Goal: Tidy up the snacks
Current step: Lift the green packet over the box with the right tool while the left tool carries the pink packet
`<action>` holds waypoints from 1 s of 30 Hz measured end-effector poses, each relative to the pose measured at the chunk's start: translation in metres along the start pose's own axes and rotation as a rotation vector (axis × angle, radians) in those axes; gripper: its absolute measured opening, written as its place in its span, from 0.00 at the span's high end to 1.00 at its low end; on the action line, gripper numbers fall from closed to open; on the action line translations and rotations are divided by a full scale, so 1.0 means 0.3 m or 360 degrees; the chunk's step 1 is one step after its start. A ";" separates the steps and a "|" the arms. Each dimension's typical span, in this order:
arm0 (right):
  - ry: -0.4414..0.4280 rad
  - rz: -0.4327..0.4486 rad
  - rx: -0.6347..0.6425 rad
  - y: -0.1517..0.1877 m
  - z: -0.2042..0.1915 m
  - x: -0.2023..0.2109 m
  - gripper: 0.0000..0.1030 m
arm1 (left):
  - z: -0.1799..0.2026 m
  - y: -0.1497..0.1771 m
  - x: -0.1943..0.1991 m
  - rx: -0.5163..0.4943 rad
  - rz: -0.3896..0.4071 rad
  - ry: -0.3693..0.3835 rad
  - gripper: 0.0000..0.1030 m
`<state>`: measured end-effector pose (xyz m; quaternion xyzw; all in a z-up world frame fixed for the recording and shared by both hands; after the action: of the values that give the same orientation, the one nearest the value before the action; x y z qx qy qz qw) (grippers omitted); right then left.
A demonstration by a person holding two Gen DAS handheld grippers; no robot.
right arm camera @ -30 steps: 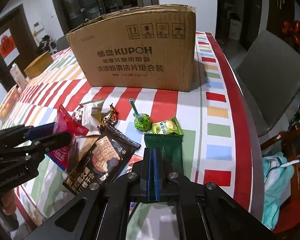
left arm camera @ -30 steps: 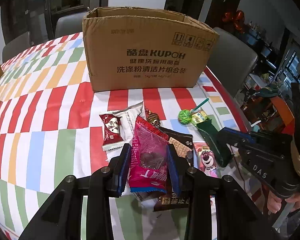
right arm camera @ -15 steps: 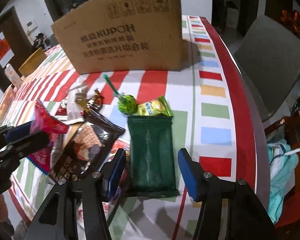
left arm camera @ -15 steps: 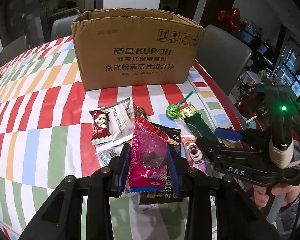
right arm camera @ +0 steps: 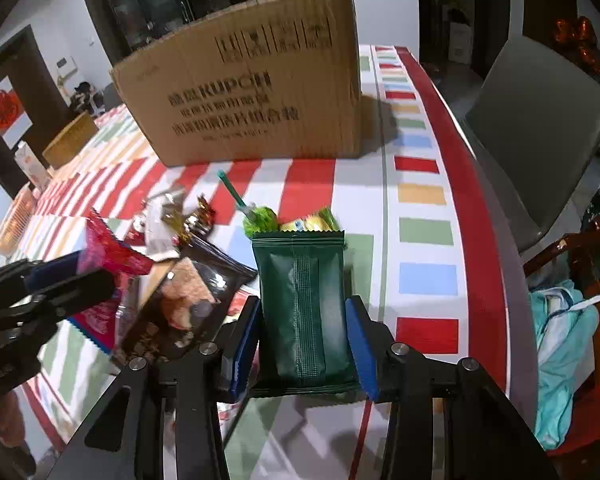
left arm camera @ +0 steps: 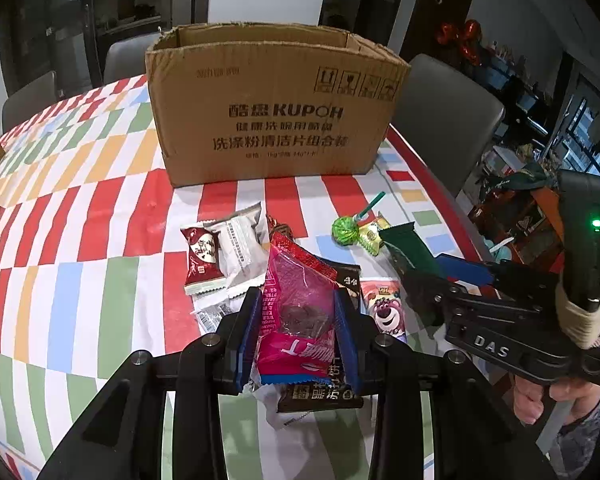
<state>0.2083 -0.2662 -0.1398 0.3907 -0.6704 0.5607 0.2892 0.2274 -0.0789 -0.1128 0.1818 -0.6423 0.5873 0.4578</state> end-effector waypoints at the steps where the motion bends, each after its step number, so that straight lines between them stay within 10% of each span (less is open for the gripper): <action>1: -0.0003 0.0016 -0.0002 -0.004 -0.004 0.016 0.58 | 0.002 -0.004 0.007 0.0000 0.0010 0.0003 0.65; 30: -0.0111 0.0604 0.0118 -0.441 -0.171 0.366 0.58 | -0.060 -0.473 0.340 -0.0070 0.0585 -0.0126 0.65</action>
<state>0.2599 -0.2466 0.0308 0.2870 -0.7205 0.6155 0.1401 0.2910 -0.0660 0.0503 0.0743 -0.6948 0.6392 0.3212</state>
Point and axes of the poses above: each gripper's, at about its wrist camera, not at the fingertips, and x roughly against the way its jaws point, z to its right, y to its underside, the point moved 5 cm from there along -x, roughly the way its jaws point, and after that the axes turned 4 degrees about -x, right-handed, at the moved point
